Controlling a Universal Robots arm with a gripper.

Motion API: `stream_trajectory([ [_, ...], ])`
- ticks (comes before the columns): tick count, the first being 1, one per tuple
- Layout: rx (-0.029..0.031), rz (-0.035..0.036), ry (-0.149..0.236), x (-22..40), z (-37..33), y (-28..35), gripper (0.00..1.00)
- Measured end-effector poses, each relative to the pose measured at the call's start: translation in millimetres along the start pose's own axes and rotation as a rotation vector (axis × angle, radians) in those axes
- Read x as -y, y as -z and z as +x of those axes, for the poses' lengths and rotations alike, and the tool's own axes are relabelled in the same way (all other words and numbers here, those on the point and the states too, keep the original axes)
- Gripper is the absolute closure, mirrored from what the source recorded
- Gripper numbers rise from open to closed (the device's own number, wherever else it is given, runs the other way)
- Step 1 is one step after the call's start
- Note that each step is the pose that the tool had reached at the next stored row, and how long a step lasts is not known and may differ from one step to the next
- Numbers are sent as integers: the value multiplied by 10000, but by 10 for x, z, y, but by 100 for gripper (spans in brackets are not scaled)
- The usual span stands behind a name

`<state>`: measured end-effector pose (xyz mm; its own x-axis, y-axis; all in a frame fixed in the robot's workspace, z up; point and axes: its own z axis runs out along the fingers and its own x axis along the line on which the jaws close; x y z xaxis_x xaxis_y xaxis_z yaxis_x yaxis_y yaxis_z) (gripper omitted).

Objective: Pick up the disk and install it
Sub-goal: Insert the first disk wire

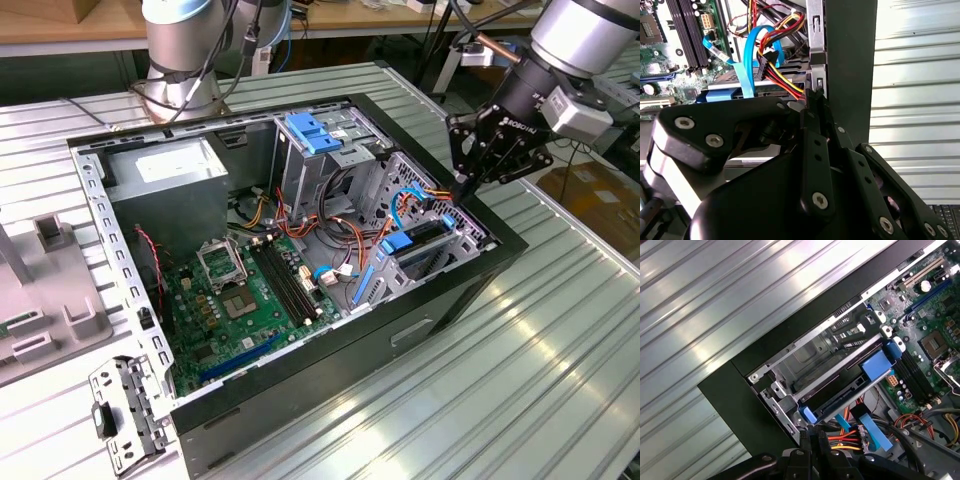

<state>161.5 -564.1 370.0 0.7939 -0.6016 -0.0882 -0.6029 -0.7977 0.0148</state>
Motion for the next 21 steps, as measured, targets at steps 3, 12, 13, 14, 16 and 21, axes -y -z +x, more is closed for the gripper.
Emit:
stream_trajectory([
  [3,0,0,0,-14,-15,-2,83],
  [12,0,1,0,-31,-37,-4,83],
  [13,0,0,0,-33,-39,-4,83],
  [14,0,0,0,-35,-41,-4,83],
  [16,0,0,-1,-38,-46,-4,83],
  [21,0,0,0,-46,-55,-6,83],
])
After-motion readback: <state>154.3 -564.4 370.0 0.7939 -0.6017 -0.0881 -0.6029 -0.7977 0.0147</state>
